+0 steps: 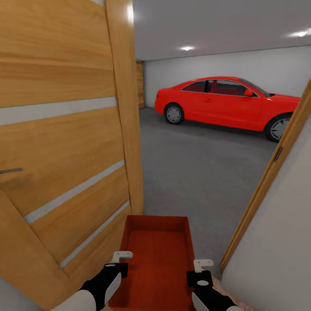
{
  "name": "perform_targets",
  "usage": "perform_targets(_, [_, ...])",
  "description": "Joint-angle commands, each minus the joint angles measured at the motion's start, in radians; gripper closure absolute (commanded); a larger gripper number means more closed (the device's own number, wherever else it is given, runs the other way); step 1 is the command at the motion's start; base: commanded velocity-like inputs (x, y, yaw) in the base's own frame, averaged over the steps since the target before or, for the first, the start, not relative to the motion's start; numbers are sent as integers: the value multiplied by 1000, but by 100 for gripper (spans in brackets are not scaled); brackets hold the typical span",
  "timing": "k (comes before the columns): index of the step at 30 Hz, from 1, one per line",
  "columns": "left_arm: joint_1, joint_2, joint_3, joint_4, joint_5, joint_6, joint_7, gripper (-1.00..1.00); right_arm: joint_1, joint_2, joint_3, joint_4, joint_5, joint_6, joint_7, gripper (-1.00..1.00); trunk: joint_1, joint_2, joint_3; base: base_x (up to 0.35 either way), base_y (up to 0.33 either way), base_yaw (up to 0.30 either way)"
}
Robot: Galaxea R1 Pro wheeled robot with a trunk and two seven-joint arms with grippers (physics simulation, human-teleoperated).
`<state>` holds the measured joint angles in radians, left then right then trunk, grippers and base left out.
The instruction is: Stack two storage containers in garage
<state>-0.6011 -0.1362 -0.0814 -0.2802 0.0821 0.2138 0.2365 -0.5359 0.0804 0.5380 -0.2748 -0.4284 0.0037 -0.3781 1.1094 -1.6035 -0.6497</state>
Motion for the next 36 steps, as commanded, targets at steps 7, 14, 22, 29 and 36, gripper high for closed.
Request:
perform_targets(7, [0,1,-8,-7,-24,9,14,100,-1,-1,2,13,-24,-1,-10,100,0,0,-1,0,0,-261])
perform_targets(14, [0,1,-8,-7,-24,9,14,100,-1,-1,2,13,-24,0,-10,100,0,0,-1,0,0,-261])
perform_targets(22, [0,1,-8,-7,-24,8,14,100,-1,-1,2,13,-24,-1,-10,100,0,0,-1,0,0,-216])
perform_targets(29, [0,1,-8,-7,-24,9,14,100,-1,-2,2,13,-24,0,-10,100,0,0,-1,0,0,-12])
perform_targets(36, [0,1,-8,-7,-24,9,14,100,-1,-2,2,13,-24,1,-10,100,0,0,-1,0,0,0])
